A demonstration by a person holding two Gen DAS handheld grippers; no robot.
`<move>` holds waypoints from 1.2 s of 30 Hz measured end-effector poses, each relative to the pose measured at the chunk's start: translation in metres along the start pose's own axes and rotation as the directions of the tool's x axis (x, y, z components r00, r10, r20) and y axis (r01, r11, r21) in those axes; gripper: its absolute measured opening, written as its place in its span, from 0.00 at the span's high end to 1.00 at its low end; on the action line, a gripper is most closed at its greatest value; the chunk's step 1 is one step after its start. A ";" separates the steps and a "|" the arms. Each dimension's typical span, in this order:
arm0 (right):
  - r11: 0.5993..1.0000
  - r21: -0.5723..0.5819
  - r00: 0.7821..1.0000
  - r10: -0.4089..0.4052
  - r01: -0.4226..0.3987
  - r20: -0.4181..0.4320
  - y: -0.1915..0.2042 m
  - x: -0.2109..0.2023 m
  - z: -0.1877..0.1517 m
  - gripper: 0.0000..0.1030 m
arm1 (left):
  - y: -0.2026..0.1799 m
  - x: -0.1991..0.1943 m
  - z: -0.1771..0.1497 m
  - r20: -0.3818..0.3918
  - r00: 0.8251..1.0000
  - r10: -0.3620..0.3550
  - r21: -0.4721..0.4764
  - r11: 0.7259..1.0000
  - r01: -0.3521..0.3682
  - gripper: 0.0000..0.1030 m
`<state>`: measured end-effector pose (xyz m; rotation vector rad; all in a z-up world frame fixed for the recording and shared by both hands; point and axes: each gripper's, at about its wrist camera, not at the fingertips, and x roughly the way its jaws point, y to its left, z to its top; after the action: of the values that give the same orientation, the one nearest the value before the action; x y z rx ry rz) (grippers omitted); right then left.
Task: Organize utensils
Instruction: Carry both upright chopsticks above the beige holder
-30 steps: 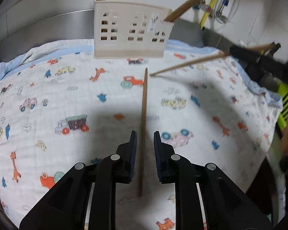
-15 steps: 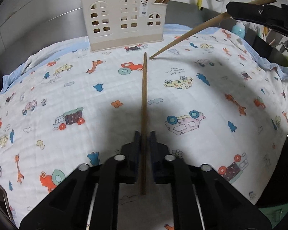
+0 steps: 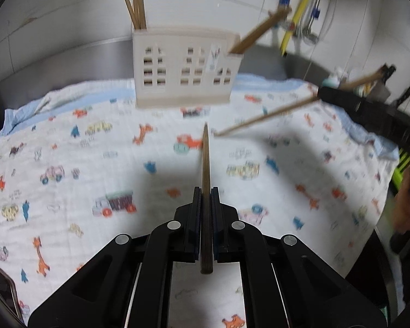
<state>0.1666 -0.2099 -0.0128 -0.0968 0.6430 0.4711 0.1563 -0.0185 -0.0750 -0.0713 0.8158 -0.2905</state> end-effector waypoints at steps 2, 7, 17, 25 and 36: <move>1.000 -0.001 1.000 0.001 -0.001 0.002 0.001 0.000 0.002 0.94 | -0.001 -0.006 0.007 0.044 0.999 -0.004 0.008 1.000 0.004 0.95; 1.000 -0.003 1.000 0.006 -0.006 0.014 0.002 -0.001 0.009 0.94 | -0.002 -0.012 0.021 0.101 0.995 -0.015 0.036 0.999 0.011 0.95; 0.999 -0.019 0.999 0.033 -0.032 0.034 -0.001 -0.007 0.039 0.94 | -0.003 -0.022 0.050 0.124 0.992 0.000 0.079 0.997 -0.009 0.95; 0.996 -0.067 0.996 0.062 -0.058 0.063 -0.006 -0.022 0.089 0.94 | -0.005 -0.035 0.090 0.162 0.987 0.012 0.123 0.992 -0.032 0.95; 0.989 -0.146 0.994 0.010 0.006 0.112 -0.018 -0.046 0.165 0.94 | -0.013 -0.064 0.162 0.272 0.962 0.023 0.176 0.982 -0.073 0.95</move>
<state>0.2345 -0.2061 0.1456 -0.2067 0.4973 0.5219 0.2296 -0.0207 0.0833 0.0818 0.5165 -0.3020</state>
